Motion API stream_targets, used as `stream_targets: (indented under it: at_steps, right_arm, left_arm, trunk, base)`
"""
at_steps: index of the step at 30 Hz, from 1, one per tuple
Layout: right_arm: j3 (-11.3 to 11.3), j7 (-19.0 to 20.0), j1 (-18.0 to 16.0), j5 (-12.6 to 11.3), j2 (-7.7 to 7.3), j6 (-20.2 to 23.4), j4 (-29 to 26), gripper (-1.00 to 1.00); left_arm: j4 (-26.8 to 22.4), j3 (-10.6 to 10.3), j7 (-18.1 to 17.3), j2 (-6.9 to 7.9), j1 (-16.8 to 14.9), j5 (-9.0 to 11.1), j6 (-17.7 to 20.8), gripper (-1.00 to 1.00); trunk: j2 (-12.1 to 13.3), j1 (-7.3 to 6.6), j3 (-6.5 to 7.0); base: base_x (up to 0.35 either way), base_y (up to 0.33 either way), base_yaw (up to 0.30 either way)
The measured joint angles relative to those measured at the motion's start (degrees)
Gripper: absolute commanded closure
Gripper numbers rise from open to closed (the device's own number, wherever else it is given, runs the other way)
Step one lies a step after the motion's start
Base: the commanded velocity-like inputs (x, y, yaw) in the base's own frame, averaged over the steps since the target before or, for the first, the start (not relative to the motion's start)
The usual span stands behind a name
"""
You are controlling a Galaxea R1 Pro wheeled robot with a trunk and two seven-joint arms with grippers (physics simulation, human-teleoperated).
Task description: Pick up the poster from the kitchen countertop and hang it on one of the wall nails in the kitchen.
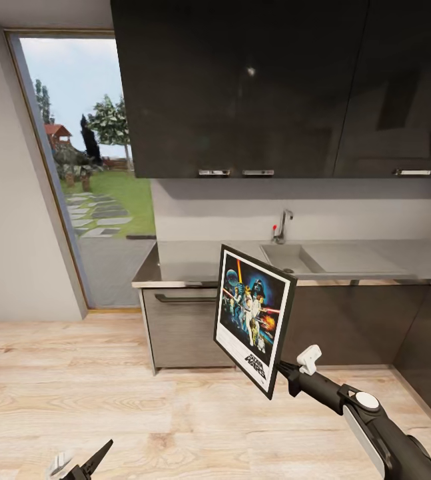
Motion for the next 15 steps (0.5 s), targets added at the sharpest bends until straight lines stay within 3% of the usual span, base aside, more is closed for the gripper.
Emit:
stream_targets:
  at_steps: [15]
  right_arm:
    - [0.0, -0.02, 0.0, 0.06, 0.0, 0.0, 0.02, 1.0]
  left_arm:
    - [0.0, -0.06, 0.07, -0.03, 0.0, -0.07, 0.0, -1.0]
  trunk:
    - [0.0, 0.0, 0.0]
  base:
    - [0.0, 0.0, 0.0]
